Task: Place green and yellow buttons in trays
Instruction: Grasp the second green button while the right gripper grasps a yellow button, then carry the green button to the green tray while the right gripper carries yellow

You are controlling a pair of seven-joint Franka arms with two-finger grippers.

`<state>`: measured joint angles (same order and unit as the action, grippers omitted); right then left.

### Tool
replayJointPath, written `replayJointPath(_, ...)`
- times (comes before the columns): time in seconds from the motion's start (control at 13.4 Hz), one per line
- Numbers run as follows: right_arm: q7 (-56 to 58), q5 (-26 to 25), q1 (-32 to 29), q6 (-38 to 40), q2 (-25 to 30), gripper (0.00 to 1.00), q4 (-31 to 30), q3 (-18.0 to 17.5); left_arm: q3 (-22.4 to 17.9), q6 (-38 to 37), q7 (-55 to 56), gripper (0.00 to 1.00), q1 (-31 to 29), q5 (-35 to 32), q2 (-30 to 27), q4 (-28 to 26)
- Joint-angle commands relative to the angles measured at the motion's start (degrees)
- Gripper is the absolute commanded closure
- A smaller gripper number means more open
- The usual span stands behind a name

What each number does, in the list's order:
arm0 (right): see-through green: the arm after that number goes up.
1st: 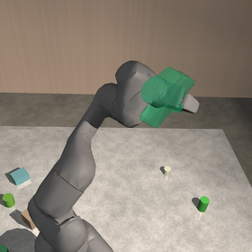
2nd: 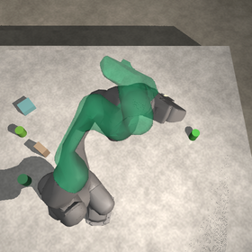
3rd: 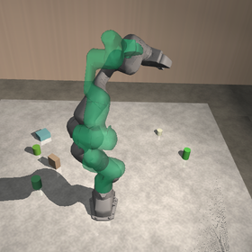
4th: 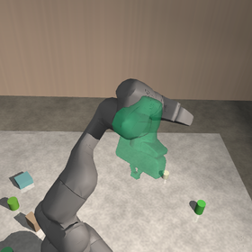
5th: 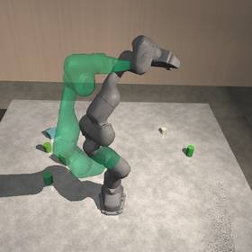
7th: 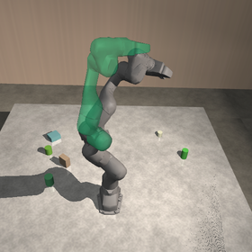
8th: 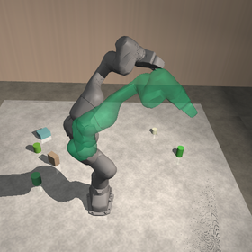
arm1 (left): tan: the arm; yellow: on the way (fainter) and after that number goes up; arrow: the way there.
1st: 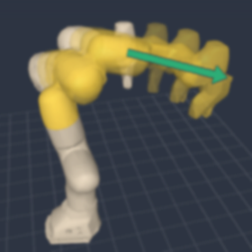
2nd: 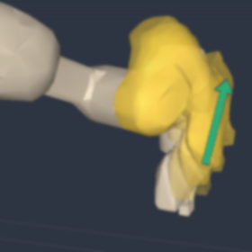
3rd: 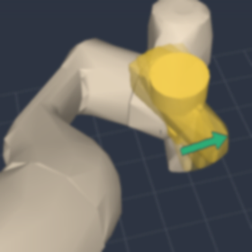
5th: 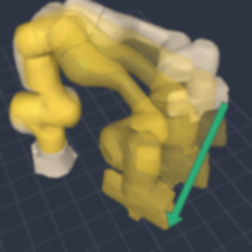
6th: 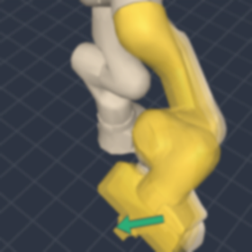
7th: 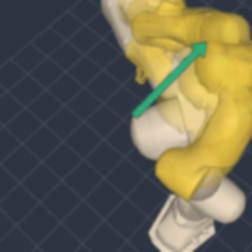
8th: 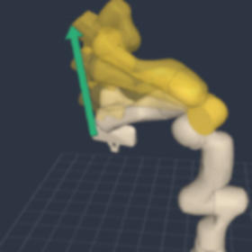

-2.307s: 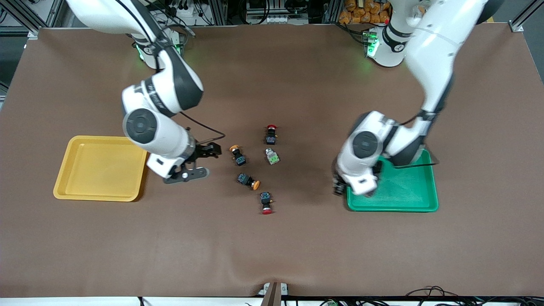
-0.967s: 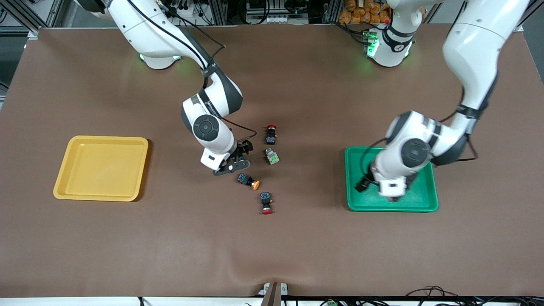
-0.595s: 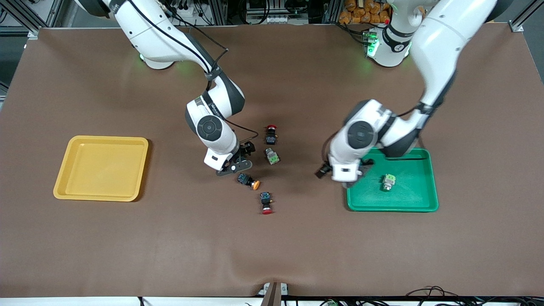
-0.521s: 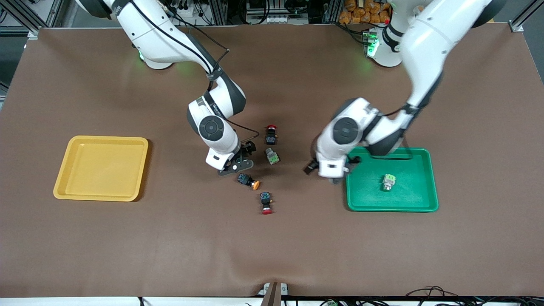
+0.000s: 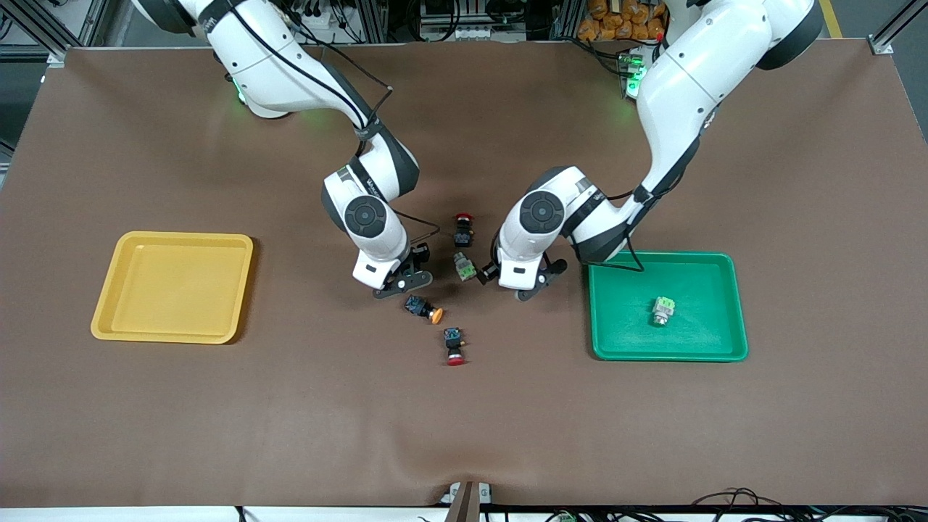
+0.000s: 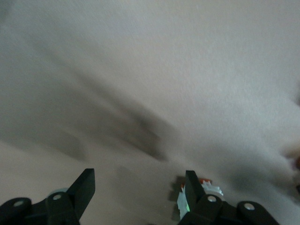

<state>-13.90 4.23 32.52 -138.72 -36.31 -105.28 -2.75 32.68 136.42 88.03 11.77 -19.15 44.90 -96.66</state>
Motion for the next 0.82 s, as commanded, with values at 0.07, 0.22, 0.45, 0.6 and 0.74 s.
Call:
replayJointPath(0.07,-0.69,-0.18,-2.80,9.32,4.04,1.00,1.21,-0.32,-0.33,-0.10,2.23,0.20,3.25,0.08,2.81,5.50)
replayJointPath(0.22,-0.61,-0.09,-4.74,13.11,6.68,1.00,1.22,-0.23,-0.77,-0.10,3.02,0.20,4.93,-0.01,4.31,7.62)
replayJointPath(0.45,0.45,-0.70,-7.73,18.57,11.25,1.00,1.13,-0.15,-1.56,0.16,3.46,0.21,6.94,0.08,5.36,8.86)
replayJointPath(0.6,0.54,-0.97,-9.92,20.24,13.80,1.00,0.69,-0.06,-1.65,1.56,5.30,0.23,7.91,-0.10,6.33,9.21)
replayJointPath(0.74,0.54,-0.97,-11.51,21.12,15.38,1.00,0.61,-0.06,-2.96,2.80,6.01,0.25,9.32,-0.01,6.51,9.30)
